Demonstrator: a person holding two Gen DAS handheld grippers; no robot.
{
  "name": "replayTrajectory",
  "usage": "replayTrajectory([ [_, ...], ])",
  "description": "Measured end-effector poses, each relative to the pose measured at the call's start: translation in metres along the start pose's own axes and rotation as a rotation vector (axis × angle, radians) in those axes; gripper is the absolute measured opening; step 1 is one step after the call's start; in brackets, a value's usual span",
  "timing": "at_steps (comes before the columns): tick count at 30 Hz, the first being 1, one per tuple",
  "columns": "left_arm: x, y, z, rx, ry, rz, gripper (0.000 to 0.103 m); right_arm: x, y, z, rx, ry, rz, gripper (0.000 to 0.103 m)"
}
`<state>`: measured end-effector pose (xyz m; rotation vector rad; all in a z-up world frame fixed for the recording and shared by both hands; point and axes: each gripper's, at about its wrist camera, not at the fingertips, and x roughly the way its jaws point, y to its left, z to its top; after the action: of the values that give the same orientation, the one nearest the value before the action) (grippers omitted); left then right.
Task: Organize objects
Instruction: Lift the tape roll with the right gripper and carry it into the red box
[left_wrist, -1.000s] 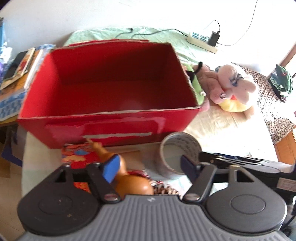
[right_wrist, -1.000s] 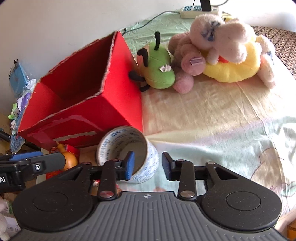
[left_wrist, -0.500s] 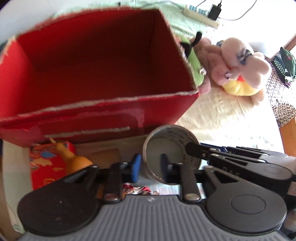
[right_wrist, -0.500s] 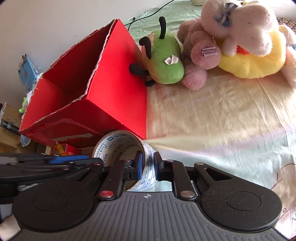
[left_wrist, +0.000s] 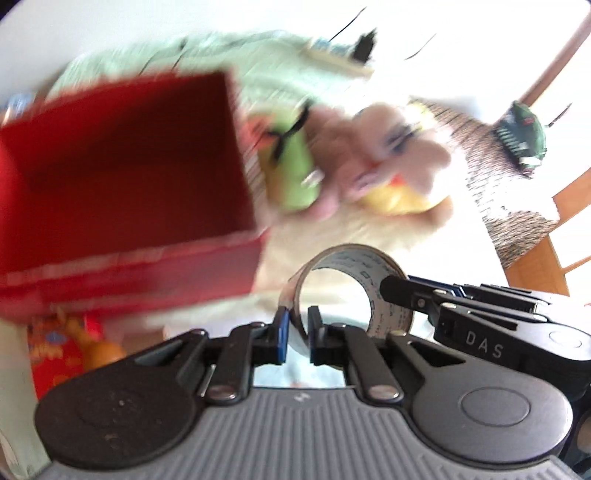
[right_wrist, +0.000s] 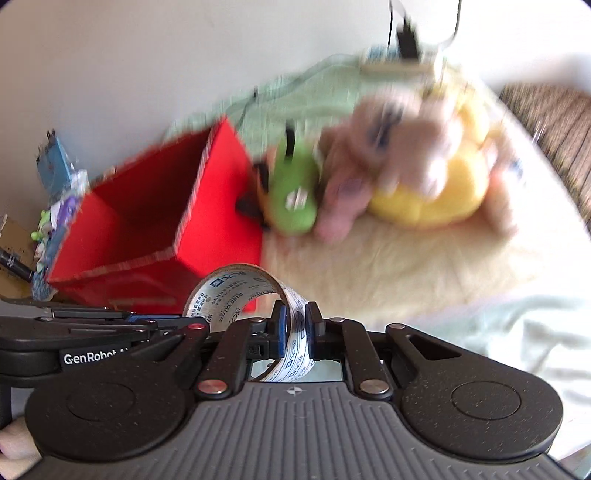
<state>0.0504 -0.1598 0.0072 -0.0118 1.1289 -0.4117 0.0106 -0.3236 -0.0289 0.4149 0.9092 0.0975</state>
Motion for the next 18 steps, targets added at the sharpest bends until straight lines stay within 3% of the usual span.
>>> replayTrajectory([
  [3, -0.026, -0.011, 0.014, 0.043, -0.089, -0.012, 0.006, -0.028, 0.003, 0.017, -0.029, -0.092, -0.008, 0.012],
  [9, -0.068, -0.004, 0.052, 0.050, -0.230, 0.025, 0.004, -0.034, 0.034, 0.059, -0.118, -0.203, 0.024, 0.012],
  [14, -0.085, 0.041, 0.070, 0.003, -0.274, 0.077, 0.004, 0.001, 0.070, 0.096, -0.158, -0.179, 0.095, 0.012],
  [18, -0.072, 0.090, 0.081, -0.034, -0.230, 0.117, 0.004, 0.042, 0.106, 0.113, -0.205, -0.086, 0.109, 0.013],
])
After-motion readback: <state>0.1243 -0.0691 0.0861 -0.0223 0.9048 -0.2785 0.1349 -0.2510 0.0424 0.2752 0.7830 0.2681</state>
